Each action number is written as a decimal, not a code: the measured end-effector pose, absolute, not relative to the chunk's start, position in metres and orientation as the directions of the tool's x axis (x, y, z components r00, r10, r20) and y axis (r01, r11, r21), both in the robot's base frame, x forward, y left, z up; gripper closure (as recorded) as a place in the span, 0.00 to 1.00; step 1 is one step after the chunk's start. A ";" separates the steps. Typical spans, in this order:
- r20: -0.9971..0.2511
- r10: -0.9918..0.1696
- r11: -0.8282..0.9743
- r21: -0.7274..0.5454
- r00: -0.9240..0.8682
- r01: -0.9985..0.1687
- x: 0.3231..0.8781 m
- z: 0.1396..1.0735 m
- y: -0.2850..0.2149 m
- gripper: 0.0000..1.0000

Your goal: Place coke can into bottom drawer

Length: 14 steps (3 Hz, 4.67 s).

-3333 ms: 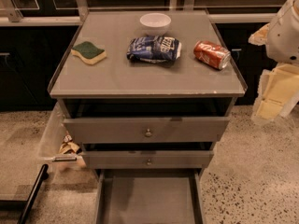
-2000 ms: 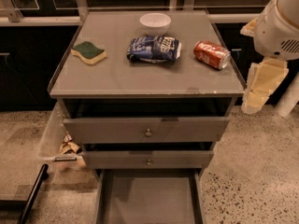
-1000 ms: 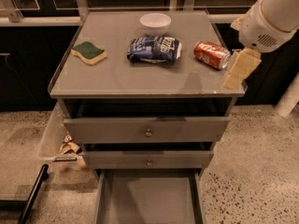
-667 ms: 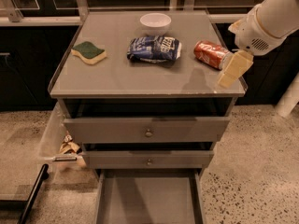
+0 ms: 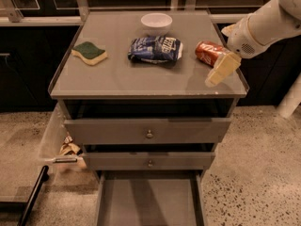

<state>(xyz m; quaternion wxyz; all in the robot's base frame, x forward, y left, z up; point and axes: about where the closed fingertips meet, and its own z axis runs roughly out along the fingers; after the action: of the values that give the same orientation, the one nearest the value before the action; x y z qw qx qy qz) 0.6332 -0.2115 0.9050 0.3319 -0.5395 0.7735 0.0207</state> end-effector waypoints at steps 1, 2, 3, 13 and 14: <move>-0.574 -0.799 0.422 -0.324 -0.179 -0.846 0.655 0.898 -0.210 0.00; -0.611 -0.771 0.447 -0.319 -0.179 -0.836 0.682 0.894 -0.219 0.00; -0.662 -0.726 0.479 -0.295 -0.184 -0.827 0.701 0.891 -0.224 0.00; -0.688 -0.660 0.583 -0.215 -0.303 -0.784 0.721 0.851 -0.238 1.00; -0.677 -0.678 0.559 -0.222 -0.287 -0.799 0.714 0.855 -0.234 1.00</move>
Offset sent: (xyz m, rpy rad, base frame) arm 0.0830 -0.0255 -0.0065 0.1390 -0.0738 -0.0307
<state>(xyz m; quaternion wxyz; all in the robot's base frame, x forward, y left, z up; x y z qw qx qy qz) 0.7137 -0.2342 0.8546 0.3777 -0.4626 0.7981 0.0799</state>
